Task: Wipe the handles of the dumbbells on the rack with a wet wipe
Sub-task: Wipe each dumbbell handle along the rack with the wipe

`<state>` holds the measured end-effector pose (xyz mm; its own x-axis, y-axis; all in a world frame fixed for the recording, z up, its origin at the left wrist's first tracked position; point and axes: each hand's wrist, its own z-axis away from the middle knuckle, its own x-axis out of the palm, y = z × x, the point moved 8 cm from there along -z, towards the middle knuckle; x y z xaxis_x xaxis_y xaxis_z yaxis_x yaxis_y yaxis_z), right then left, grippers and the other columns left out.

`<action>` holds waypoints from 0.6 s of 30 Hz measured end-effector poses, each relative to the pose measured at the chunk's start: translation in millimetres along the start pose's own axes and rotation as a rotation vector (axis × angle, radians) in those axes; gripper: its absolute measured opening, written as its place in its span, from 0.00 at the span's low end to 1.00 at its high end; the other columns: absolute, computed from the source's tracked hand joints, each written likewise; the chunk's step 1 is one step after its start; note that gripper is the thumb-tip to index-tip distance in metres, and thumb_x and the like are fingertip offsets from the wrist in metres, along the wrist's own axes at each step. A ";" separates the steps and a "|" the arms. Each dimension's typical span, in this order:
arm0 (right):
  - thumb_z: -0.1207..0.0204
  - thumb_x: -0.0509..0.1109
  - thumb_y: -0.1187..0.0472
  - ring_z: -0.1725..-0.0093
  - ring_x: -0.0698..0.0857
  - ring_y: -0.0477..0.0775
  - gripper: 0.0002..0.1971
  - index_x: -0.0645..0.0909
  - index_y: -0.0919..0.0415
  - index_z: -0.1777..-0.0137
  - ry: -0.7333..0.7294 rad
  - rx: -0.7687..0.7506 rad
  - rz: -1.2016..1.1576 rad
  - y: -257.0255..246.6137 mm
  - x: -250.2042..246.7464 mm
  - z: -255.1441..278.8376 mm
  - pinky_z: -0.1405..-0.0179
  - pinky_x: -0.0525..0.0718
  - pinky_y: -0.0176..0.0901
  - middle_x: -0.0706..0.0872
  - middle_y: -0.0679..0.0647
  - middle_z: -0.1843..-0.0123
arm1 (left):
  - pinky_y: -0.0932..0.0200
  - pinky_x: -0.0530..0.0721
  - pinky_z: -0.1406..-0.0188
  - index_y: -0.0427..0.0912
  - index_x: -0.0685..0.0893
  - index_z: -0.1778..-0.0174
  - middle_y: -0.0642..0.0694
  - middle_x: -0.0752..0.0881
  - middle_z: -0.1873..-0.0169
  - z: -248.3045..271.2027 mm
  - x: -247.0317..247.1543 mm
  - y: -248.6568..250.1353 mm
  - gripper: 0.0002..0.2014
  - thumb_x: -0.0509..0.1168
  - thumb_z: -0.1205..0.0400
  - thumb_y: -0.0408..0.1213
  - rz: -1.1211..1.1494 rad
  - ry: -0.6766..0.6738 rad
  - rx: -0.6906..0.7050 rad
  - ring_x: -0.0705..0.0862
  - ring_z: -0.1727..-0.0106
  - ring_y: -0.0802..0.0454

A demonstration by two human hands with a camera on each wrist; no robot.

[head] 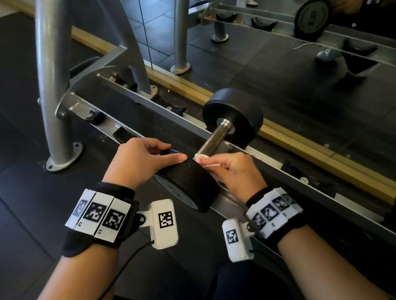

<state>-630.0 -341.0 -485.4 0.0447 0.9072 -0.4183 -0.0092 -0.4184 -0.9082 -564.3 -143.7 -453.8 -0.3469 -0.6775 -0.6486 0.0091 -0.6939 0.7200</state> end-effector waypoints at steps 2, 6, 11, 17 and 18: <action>0.27 0.75 0.46 0.50 0.87 0.31 0.06 0.91 0.41 0.52 0.013 0.080 -0.105 -2.2 -15.3 -5.9 0.56 0.83 0.23 0.91 0.37 0.53 | 0.70 0.71 0.55 0.56 0.87 0.39 0.56 0.87 0.44 0.3 0.1 -0.1 0.27 0.75 0.32 0.62 0.008 -0.005 -0.007 0.83 0.40 0.58; 0.26 0.73 0.44 0.49 0.88 0.38 0.10 0.90 0.42 0.48 0.405 0.092 -0.048 -3.1 -63.3 -15.6 0.53 0.90 0.38 0.90 0.41 0.50 | 0.71 0.71 0.56 0.56 0.87 0.38 0.56 0.87 0.44 2.2 -0.9 -0.9 0.28 0.75 0.32 0.63 0.001 0.016 -0.006 0.82 0.40 0.58; 0.19 0.69 0.54 0.39 0.84 0.40 0.10 0.88 0.45 0.41 0.297 0.095 0.029 3.0 -24.9 -12.9 0.43 0.84 0.31 0.87 0.41 0.40 | 0.65 0.74 0.48 0.57 0.87 0.39 0.57 0.87 0.45 4.5 0.6 -0.3 0.27 0.74 0.32 0.63 0.004 0.025 0.012 0.82 0.40 0.59; 0.19 0.69 0.55 0.46 0.85 0.38 0.06 0.87 0.48 0.47 0.184 0.032 0.021 3.1 -15.3 13.1 0.51 0.83 0.27 0.88 0.42 0.49 | 0.65 0.74 0.50 0.57 0.87 0.41 0.56 0.87 0.45 1.5 1.5 -0.9 0.29 0.73 0.37 0.65 0.020 0.000 -0.002 0.83 0.41 0.58; 0.19 0.68 0.54 0.48 0.85 0.39 0.04 0.85 0.46 0.50 0.256 0.083 -0.001 8.1 -24.2 15.7 0.60 0.81 0.24 0.87 0.43 0.50 | 0.67 0.74 0.51 0.57 0.87 0.41 0.56 0.87 0.45 1.6 0.8 -0.7 0.29 0.74 0.36 0.65 0.022 0.006 0.001 0.83 0.41 0.58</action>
<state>-646.8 -365.7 -482.8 0.2959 0.8625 -0.4104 -0.0906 -0.4024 -0.9110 -566.1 -143.4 -454.4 -0.3412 -0.6938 -0.6342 0.0157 -0.6788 0.7341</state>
